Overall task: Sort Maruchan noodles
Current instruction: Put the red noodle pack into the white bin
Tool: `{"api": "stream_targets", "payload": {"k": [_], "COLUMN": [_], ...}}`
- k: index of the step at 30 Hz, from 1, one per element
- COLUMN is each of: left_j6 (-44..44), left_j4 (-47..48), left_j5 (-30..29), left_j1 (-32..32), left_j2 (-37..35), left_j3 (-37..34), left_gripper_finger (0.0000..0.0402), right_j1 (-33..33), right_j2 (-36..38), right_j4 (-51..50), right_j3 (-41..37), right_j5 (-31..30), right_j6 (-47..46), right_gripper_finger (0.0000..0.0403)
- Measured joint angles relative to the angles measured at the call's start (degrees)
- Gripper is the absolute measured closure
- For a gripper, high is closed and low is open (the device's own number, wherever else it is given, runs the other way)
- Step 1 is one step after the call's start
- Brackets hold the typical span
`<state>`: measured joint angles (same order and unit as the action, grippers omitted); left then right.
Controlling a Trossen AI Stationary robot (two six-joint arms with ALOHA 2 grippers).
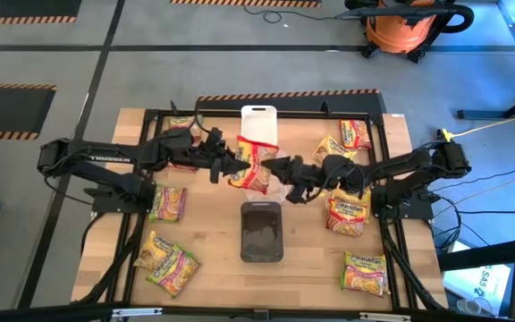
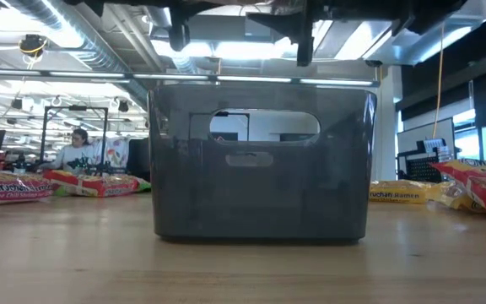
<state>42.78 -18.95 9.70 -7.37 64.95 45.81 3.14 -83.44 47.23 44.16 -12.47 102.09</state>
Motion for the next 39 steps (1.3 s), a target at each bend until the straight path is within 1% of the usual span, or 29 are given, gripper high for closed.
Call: {"api": "stream_targets", "payload": {"k": [2,6,8,11,13,15,16,18,20,23,25,27,30,32,34,39], "left_j6": [-1.4,-7.3,-11.2,-17.0,-21.6,-26.7,-29.8,-36.8,-42.7,-49.5,-52.3,-52.8,-53.9,-55.5,-57.3,-62.7], "left_j4": [0.7,1.6,1.5,2.5,3.4,5.0,6.0,7.0,8.2,7.5,7.8,9.2,14.9,20.4,27.9,46.0], "left_j5": [-0.4,-2.1,-3.0,-4.2,-5.0,-6.5,-7.3,-9.3,-12.0,-15.6,-16.3,-16.2,-14.4,-12.8,-11.7,-11.7], "left_j1": [-0.6,-1.7,-2.1,-3.2,-3.9,-4.4,-4.6,-5.1,-5.8,-7.3,-9.1,-11.3,-15.2,-17.7,-20.1,-25.5], "left_j2": [-1.6,-5.2,-6.6,-7.2,-7.3,-7.3,-7.1,-5.8,-4.7,-2.6,-0.9,1.3,5.4,8.8,12.6,23.1], "left_j3": [0.0,0.0,0.3,0.2,0.2,0.2,0.2,0.2,0.1,0.1,0.1,1.3,6.4,11.4,17.4,35.3], "left_gripper_finger": [0.0293,0.0293,0.0293,0.0291,0.0291,0.0291,0.0291,0.0291,0.0291,0.0291,0.0291,0.0291,0.0291,0.0291,0.029,0.029], "right_j1": [1.0,4.3,5.8,7.5,8.4,8.7,8.5,7.9,6.7,5.0,4.3,3.9,3.0,1.8,0.5,-2.7], "right_j2": [0.1,1.3,1.8,4.9,7.1,10.1,11.9,15.6,18.0,21.1,21.8,21.7,21.7,21.7,21.7,21.7], "right_j4": [0.3,-0.8,-2.3,-7.2,-15.2,-26.5,-31.8,-42.4,-50.1,-57.6,-60.7,-62.6,-62.0,-61.4,-61.2,-62.4], "right_j3": [0.0,-0.1,-0.3,-0.4,-0.9,-1.1,-1.1,-1.0,-1.0,-1.0,-1.0,-1.0,-1.6,-2.4,-2.5,-2.5], "right_j5": [-3.5,-16.7,-22.1,-26.9,-28.2,-26.8,-24.3,-17.6,-9.3,2.5,6.4,7.4,6.9,6.6,6.0,5.4], "right_j6": [-3.0,-12.3,-18.0,-26.9,-35.7,-47.9,-54.4,-66.7,-76.5,-85.7,-88.7,-89.8,-88.4,-87.4,-87.0,-85.9], "right_gripper_finger": [0.016,0.0159,0.0158,0.0158,0.0158,0.0158,0.0158,0.0158,0.0158,0.0158,0.0158,0.0158,0.0158,0.0158,0.0158,0.0158]}}
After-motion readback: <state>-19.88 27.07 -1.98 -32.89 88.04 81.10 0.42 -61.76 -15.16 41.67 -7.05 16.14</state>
